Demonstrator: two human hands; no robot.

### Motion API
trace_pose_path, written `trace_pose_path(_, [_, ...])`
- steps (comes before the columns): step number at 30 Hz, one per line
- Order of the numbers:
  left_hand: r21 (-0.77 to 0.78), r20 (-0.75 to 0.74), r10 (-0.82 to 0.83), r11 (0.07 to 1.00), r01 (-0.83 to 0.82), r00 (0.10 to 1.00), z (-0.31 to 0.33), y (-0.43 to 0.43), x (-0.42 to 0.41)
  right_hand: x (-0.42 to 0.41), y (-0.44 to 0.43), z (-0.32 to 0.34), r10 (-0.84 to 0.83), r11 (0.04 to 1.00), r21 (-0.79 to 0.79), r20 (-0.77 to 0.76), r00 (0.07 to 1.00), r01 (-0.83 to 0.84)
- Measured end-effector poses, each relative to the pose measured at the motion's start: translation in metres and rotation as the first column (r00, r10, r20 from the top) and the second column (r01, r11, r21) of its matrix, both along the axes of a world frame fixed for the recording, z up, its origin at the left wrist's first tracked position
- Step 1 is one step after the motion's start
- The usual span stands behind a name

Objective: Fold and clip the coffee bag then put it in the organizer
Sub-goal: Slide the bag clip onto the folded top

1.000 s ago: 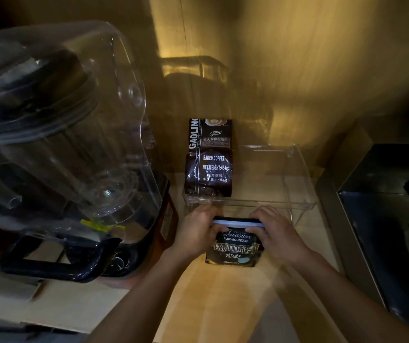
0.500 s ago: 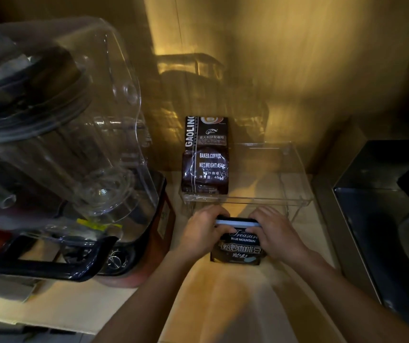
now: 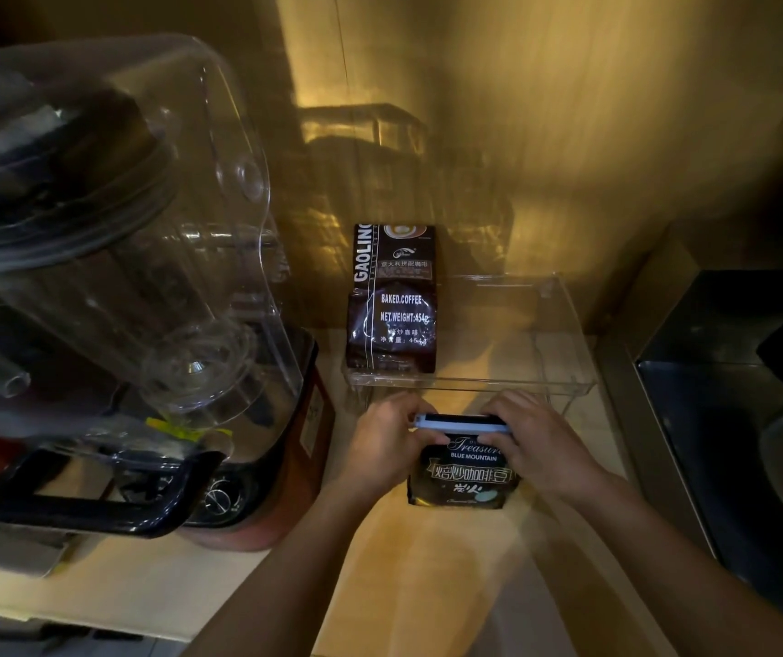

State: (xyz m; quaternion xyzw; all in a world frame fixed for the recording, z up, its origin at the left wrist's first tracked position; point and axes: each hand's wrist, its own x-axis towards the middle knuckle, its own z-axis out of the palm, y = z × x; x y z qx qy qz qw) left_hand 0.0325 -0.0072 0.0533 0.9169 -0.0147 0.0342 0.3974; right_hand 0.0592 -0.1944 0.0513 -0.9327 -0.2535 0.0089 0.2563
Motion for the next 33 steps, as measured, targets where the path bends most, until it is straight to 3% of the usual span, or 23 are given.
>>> trace_pose_path(6, [0.043, 0.021, -0.064, 0.997, 0.063, 0.998, 0.0, -0.007, 0.0, -0.002, 0.021, 0.001, 0.09, 0.994, -0.067, 0.115, 0.989, -0.083])
trace_pose_path(15, [0.021, -0.004, -0.06, 0.998, 0.06, 0.998, 0.003, 0.003, -0.002, 0.0, 0.026, 0.002, 0.074, 0.996, -0.053, 0.1, 0.992, -0.069])
trace_pose_path(25, [0.388, 0.128, -0.206, 0.911, 0.142, 0.97, 0.0, -0.001, -0.003, -0.001, 0.031, -0.003, 0.077, 0.991, -0.117, 0.135, 0.988, -0.061])
trace_pose_path(33, [0.341, 0.177, -0.124, 0.938, 0.057, 0.976, -0.005, -0.008, -0.008, -0.003, 0.038, -0.005, 0.031, 0.999, -0.03, 0.133, 0.991, -0.027])
